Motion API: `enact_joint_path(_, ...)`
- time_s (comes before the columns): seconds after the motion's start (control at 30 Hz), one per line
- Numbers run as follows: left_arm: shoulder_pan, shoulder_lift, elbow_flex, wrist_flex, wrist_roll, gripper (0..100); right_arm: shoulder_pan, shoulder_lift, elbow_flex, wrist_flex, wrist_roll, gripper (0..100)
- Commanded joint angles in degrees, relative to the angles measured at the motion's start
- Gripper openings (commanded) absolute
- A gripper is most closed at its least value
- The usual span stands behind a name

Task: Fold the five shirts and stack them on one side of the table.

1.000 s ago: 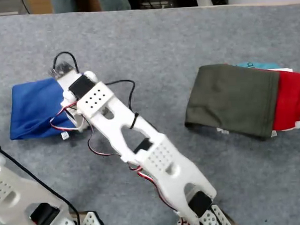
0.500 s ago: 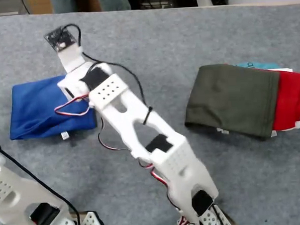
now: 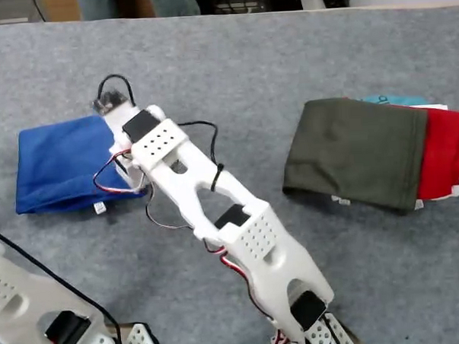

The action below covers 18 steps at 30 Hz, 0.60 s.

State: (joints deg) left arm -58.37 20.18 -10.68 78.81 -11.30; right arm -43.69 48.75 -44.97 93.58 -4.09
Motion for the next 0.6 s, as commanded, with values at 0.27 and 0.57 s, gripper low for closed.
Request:
enact_joint_path(0.27,-0.2,-2.4,0.0,0.0,-0.1,3,-1.4,-8.6,-12.7,6.0,-0.4,1.4)
enact_joint_path(0.57,4.6,-2.5,-3.8,0.2,4.2,3,-2.5,4.0,-16.4,-2.8,-9.0,1.4)
